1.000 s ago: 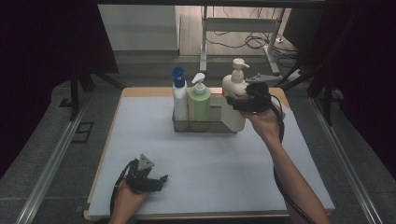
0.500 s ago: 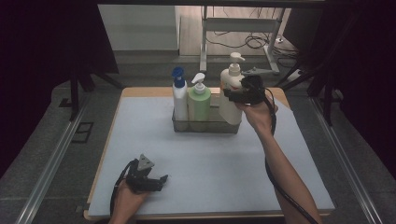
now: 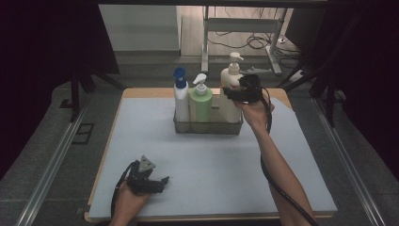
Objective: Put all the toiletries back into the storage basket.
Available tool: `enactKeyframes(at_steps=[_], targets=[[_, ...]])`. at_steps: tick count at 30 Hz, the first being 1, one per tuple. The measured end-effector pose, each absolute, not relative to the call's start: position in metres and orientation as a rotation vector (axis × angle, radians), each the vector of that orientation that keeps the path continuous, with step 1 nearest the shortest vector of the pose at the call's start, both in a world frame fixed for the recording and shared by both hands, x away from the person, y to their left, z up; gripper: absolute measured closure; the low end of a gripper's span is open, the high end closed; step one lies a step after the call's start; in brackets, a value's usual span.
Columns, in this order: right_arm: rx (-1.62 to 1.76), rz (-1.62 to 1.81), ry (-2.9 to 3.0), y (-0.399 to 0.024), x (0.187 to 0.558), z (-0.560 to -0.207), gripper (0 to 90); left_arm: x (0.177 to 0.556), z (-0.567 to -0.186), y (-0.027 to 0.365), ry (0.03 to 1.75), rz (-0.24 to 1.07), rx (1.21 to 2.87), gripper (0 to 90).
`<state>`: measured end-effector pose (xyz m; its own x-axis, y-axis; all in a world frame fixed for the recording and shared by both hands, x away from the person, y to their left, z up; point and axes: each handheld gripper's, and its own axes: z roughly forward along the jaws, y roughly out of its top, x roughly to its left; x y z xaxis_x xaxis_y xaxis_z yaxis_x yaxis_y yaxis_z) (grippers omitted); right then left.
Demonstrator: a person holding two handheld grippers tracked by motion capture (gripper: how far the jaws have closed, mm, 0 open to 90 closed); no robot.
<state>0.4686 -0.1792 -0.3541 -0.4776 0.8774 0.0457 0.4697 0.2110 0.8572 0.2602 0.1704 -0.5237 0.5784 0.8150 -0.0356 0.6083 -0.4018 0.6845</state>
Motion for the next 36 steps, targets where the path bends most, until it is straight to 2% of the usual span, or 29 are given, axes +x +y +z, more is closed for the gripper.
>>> enactKeyframes(at_steps=[36], targets=[[1.260, 1.143, 2.042, -0.177, 0.480, -0.400, 36.8, 0.260, -0.524, 0.171, 1.125, 0.402, 2.149, 12.1]])
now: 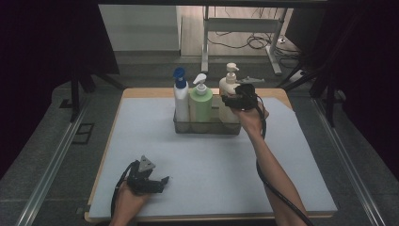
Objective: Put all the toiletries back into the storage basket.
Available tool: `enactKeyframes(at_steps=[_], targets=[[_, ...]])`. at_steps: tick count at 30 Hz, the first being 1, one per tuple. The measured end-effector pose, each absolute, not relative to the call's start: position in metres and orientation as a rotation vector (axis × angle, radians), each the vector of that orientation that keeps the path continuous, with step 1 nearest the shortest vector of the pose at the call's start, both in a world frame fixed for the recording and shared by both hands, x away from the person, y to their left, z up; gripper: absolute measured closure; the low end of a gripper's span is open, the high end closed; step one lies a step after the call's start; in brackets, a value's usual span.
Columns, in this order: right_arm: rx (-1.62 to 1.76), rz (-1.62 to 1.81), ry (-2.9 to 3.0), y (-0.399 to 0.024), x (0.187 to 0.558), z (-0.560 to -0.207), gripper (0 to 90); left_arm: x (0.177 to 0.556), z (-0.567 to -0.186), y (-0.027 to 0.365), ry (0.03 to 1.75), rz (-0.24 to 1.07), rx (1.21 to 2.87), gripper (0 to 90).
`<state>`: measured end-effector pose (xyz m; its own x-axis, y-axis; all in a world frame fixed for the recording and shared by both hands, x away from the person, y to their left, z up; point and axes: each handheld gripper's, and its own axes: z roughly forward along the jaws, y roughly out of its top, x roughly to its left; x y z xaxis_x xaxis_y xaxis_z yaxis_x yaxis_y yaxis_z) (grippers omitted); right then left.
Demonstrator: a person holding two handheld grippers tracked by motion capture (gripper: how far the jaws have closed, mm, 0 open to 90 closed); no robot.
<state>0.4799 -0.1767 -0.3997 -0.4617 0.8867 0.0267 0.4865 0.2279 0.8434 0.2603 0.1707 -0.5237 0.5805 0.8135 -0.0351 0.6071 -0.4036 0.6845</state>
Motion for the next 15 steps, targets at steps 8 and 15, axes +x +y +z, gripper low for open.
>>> enactKeyframes(at_steps=[8, 15], targets=[[1.273, 1.143, 2.048, -0.177, 0.480, -0.410, 36.6, 0.260, -0.524, 0.171, 1.125, 0.402, 2.149, 12.1], [1.269, 1.141, 2.057, -0.177, 0.476, -0.419, 36.3, 0.260, -0.524, 0.171, 1.125, 0.402, 2.148, 12.1]])
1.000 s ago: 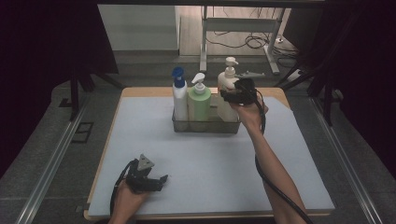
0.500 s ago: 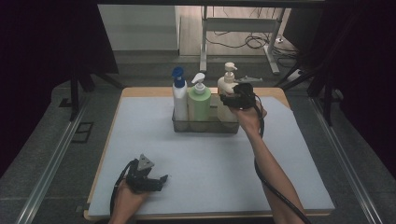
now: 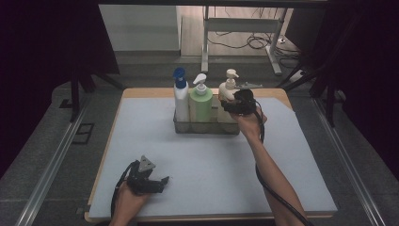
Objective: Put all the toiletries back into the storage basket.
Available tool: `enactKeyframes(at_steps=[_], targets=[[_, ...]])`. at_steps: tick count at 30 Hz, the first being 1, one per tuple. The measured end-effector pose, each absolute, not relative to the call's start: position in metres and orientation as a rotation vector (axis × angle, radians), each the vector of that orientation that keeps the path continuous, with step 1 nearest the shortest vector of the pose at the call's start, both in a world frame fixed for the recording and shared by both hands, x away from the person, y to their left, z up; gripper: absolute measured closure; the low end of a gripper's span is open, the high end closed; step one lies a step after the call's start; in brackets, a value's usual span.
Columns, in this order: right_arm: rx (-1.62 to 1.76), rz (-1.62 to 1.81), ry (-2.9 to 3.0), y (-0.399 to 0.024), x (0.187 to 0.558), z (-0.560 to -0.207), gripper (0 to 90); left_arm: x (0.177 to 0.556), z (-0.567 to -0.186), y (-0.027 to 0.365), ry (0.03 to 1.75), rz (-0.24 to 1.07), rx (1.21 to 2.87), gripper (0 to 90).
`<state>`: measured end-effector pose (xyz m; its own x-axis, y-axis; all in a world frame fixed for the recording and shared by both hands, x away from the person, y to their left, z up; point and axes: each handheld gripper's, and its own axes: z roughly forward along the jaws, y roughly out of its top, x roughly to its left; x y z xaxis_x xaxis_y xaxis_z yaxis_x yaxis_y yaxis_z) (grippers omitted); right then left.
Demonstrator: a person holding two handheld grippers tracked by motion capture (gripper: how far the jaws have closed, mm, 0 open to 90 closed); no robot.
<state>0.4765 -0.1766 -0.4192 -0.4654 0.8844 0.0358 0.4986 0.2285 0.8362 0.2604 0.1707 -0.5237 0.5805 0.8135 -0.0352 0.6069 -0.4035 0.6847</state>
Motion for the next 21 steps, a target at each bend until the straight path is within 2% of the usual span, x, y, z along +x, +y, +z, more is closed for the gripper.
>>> enactKeyframes(at_steps=[21], targets=[[1.309, 1.165, 2.124, -0.184, 0.466, -0.426, 32.1, 0.260, -0.524, 0.171, 1.126, 0.403, 2.150, 12.1]])
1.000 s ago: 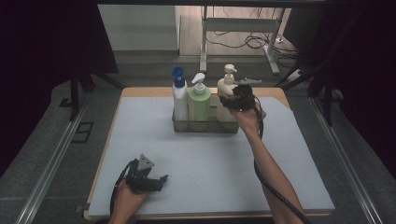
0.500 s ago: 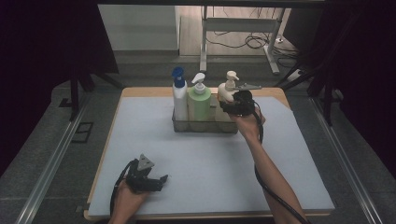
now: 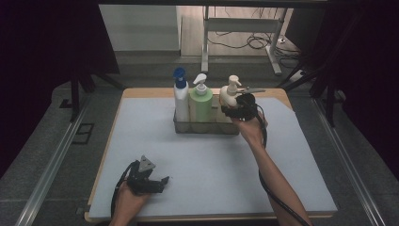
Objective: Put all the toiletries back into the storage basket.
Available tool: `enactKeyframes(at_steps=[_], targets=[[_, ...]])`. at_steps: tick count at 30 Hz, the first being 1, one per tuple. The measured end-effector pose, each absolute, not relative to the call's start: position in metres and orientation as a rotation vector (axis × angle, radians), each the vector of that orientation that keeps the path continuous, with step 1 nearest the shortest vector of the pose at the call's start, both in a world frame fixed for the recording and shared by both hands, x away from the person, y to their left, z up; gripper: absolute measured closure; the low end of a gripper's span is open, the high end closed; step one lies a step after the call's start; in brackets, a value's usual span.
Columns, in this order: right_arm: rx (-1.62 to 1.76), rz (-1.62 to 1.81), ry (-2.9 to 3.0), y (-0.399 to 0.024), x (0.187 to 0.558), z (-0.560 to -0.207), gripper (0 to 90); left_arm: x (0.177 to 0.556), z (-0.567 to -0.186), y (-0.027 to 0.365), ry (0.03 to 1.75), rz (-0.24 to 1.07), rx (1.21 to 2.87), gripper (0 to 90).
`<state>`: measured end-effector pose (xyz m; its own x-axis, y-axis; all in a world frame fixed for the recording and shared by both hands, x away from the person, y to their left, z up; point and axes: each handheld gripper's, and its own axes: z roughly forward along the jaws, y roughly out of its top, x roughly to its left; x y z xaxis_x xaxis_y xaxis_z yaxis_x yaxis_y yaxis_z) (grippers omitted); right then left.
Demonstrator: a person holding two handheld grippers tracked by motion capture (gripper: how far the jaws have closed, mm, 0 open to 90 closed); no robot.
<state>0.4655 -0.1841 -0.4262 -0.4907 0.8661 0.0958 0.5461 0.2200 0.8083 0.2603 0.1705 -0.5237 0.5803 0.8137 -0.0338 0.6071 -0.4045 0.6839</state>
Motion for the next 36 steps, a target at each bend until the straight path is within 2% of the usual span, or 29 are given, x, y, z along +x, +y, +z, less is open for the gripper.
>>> enactKeyframes(at_steps=[20, 24, 27, 34, 36], targets=[[1.255, 1.131, 2.161, -0.203, 0.437, -0.425, 37.3, 0.260, -0.524, 0.171, 1.124, 0.403, 2.153, 12.1], [1.242, 1.137, 2.171, -0.209, 0.430, -0.424, 44.2, 0.260, -0.524, 0.171, 1.124, 0.403, 2.153, 12.1], [1.234, 1.151, 2.183, -0.216, 0.424, -0.422, 52.8, 0.260, -0.524, 0.170, 1.126, 0.403, 2.148, 12.1], [1.230, 1.117, 2.196, -0.226, 0.419, -0.422, 64.1, 0.260, -0.524, 0.171, 1.124, 0.404, 2.154, 12.1], [1.228, 1.105, 2.186, -0.229, 0.418, -0.421, 70.2, 0.260, -0.524, 0.171, 1.124, 0.403, 2.153, 12.1]])
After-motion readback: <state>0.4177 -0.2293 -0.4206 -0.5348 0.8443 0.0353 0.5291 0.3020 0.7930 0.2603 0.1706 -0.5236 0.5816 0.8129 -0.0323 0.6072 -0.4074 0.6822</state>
